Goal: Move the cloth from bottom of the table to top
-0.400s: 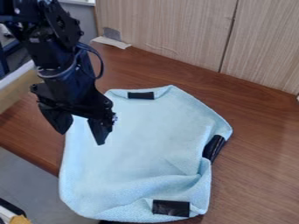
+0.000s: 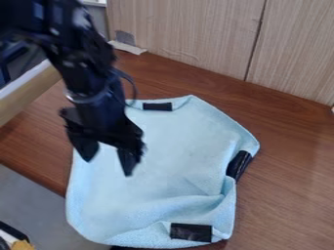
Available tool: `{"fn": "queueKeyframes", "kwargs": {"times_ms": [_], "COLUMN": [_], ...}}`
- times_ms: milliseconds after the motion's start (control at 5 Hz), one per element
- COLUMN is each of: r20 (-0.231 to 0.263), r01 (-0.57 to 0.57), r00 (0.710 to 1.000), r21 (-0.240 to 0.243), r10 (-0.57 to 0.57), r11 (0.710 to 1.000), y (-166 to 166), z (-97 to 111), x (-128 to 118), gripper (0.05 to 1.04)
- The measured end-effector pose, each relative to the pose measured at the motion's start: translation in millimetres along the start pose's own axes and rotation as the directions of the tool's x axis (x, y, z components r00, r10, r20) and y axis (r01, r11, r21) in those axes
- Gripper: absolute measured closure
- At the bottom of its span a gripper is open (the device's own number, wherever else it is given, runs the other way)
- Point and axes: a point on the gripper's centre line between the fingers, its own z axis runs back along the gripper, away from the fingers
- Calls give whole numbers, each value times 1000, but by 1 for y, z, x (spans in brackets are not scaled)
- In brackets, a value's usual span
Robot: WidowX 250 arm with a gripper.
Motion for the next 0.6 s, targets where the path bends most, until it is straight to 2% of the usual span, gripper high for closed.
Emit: {"fn": "queueKeyframes", "kwargs": {"times_ms": [200,400,600], "r20": [-16,-49,-31], "r01": [13,47,70], "r00": [1000,998,997], "r21": [-17,-5,13], "r10": [-14,-48,-69], "r11": [1000,999,997], "y": [-4,-13,-18], "z": [-22,-42,-55], "x": [5,5,10], "gripper": [83,83,83]}}
